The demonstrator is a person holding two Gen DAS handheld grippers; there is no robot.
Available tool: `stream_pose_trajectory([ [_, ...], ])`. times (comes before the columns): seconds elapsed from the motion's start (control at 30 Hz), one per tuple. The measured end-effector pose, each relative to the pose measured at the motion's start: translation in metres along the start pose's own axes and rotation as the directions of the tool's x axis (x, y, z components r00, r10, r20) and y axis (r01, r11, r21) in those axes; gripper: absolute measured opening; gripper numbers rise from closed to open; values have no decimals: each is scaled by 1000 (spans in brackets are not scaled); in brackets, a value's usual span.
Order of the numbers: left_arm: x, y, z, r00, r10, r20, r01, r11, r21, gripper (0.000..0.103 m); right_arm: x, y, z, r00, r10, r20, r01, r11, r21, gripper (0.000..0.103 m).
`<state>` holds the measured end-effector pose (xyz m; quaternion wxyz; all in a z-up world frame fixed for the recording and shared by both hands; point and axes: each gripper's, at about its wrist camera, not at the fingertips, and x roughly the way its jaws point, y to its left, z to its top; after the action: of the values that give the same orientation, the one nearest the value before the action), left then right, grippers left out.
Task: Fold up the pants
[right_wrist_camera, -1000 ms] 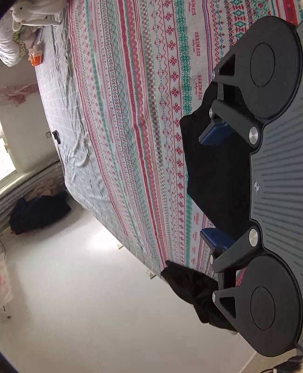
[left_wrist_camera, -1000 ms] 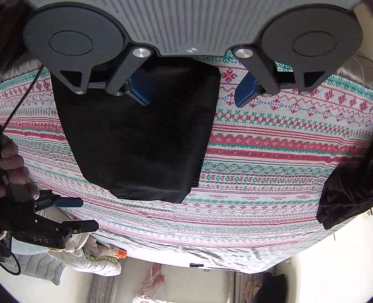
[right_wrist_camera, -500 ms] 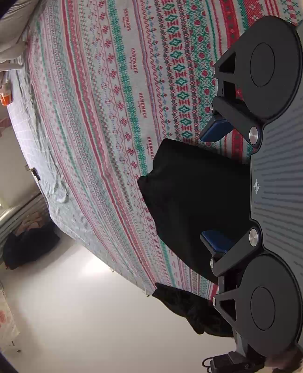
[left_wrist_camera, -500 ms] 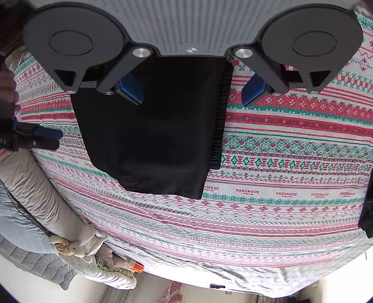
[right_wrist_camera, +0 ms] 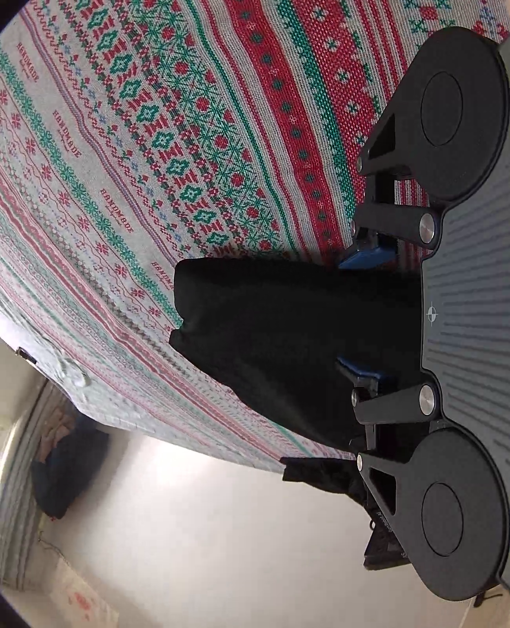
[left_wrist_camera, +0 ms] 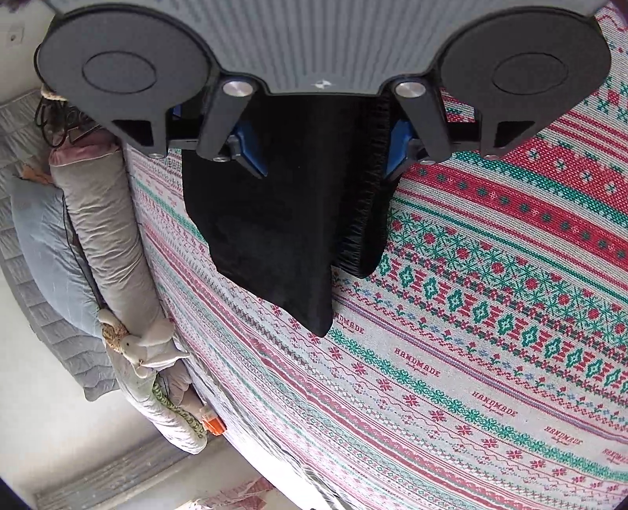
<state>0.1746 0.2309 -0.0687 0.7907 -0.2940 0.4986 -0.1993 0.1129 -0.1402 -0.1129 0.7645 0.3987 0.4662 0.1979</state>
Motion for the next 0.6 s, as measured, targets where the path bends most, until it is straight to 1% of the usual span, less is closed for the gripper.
stream_pose_trajectory([
  [0.1,0,0,1,1000,-12,4,12,1000,-17,81,-1,-5,-1,1000,24,11,-24,999,40,46],
  [0.17,0,-2,0,1000,-13,7,13,1000,-15,80,0,-4,-2,1000,24,14,-24,999,44,46],
  [0.27,1,-4,-3,1000,-10,12,10,1000,-14,72,1,2,-7,1000,8,30,-9,1000,20,44],
  [0.3,0,-5,-4,1000,-9,17,9,1000,-14,68,1,2,-8,1000,3,25,-3,1000,21,39],
  [0.33,1,-5,-6,1000,-9,22,9,1000,-21,66,3,1,-8,1000,2,19,-2,999,37,35],
  [0.4,2,-4,-10,1000,-15,25,16,999,-36,57,1,-6,-8,1000,12,25,-14,996,86,33],
  [0.47,5,-4,-13,999,-14,29,15,999,-42,53,0,-13,-9,999,18,30,-22,992,126,27],
  [0.5,5,-6,-14,999,-15,31,16,999,-40,48,0,-14,-9,999,17,31,-21,992,125,25],
  [0.6,5,-10,-14,998,-30,52,32,999,-34,39,-1,-8,-6,1000,-10,26,7,996,85,19],
])
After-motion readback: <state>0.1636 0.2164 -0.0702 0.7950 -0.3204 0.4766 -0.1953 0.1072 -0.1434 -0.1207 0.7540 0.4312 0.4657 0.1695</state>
